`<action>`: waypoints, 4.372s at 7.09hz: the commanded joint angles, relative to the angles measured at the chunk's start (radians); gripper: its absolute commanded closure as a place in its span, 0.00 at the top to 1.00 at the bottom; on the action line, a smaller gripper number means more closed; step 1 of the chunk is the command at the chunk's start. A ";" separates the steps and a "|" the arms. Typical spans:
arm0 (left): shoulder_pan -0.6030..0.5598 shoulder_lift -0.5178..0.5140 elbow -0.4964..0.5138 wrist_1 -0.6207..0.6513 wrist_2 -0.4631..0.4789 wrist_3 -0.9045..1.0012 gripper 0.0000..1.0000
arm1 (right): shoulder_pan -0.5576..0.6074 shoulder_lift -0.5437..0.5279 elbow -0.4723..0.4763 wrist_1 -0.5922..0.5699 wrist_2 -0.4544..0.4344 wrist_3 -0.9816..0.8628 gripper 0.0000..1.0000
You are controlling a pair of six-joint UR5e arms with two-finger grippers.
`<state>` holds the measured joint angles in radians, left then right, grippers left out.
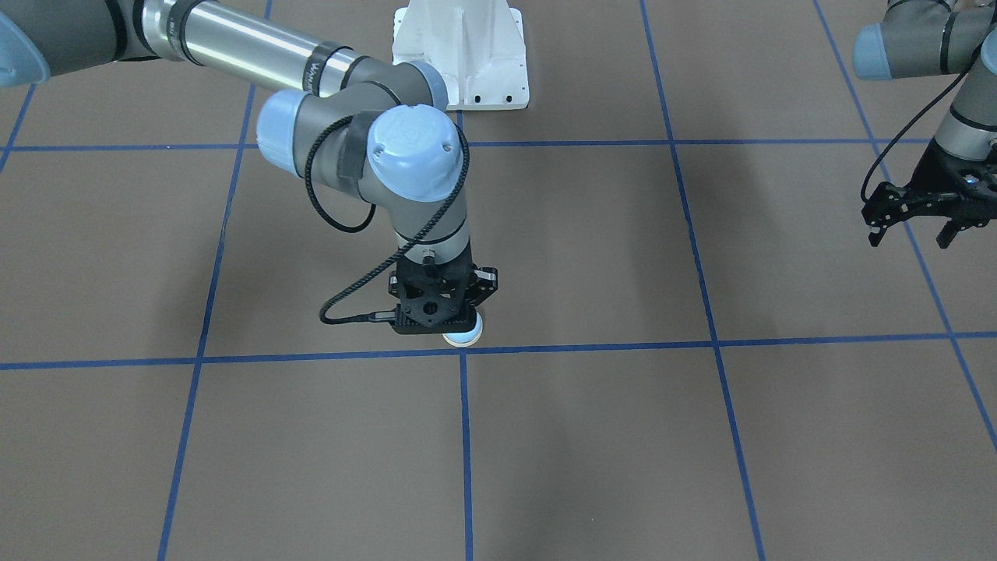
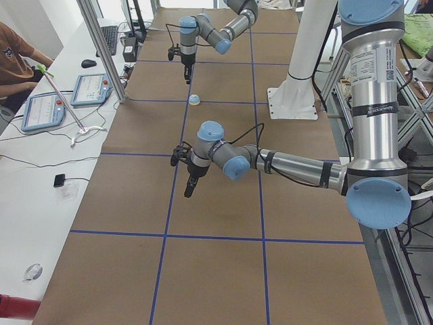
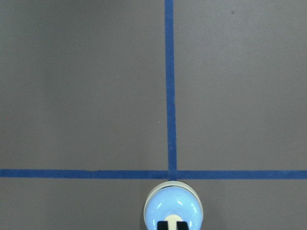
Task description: Place and press bell with both arms
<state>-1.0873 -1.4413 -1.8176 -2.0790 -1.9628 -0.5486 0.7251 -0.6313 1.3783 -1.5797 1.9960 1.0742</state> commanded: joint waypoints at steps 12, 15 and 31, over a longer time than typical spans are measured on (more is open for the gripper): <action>-0.496 0.067 0.041 0.398 -0.327 0.700 1.00 | 0.812 -1.036 0.417 -0.157 0.330 -1.266 1.00; -0.494 0.067 0.049 0.398 -0.329 0.668 1.00 | 0.832 -1.088 0.423 -0.155 0.331 -1.264 1.00; -0.494 0.067 0.017 0.372 -0.326 0.598 1.00 | 0.832 -1.088 0.416 -0.152 0.330 -1.257 1.00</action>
<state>-1.5815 -1.3745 -1.8018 -1.7073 -2.2889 0.0491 1.5570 -1.7184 1.7946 -1.7318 2.3255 -0.1819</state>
